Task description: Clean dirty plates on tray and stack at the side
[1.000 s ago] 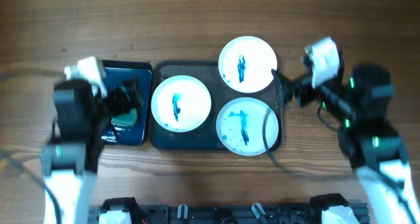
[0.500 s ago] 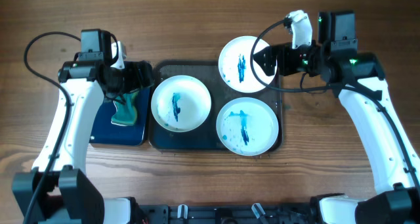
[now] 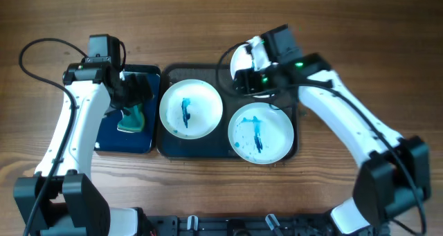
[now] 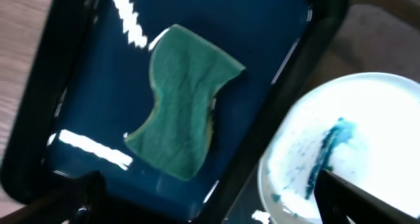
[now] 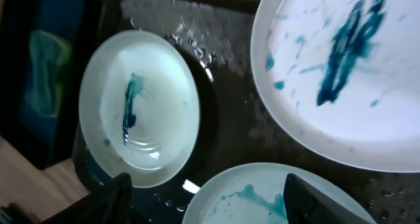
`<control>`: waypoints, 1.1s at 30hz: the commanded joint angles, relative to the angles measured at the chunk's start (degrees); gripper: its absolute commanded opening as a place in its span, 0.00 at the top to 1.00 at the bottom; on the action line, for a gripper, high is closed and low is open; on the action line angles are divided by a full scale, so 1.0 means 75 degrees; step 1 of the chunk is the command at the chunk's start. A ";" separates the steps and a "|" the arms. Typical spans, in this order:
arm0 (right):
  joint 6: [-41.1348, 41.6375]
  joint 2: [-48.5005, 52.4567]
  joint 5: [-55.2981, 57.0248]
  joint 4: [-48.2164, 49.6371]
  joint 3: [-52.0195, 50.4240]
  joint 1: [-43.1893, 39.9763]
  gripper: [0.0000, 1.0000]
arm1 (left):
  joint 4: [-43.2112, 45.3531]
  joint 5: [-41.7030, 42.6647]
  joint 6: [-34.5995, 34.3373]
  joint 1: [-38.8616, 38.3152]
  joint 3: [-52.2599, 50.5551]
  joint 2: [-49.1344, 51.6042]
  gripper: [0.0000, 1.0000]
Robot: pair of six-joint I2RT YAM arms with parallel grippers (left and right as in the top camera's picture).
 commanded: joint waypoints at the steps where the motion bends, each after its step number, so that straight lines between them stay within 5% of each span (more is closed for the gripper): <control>1: -0.0251 0.0557 0.0420 0.0283 0.0178 0.0294 0.32 | -0.0017 -0.1046 -0.0254 -0.0015 0.0096 0.0035 0.11; 6: -0.0475 0.1172 0.0592 0.0769 0.0178 0.0679 0.48 | 0.0026 -0.2288 -0.0717 0.0047 0.0096 0.0038 0.10; 14: -0.1180 0.1722 0.0685 0.1390 0.0181 0.0991 0.68 | 0.0300 -0.1629 -0.0720 0.0163 0.0096 0.0044 0.00; 23: -0.2078 0.2043 0.0172 0.1513 0.0181 0.1037 0.62 | 0.0385 -0.1408 -0.0717 0.0166 0.0096 0.0073 0.00; 33: -0.1964 0.2620 0.0181 0.1810 0.0178 0.1037 0.76 | 0.0414 -0.1492 -0.0714 0.0201 0.0093 0.0085 0.00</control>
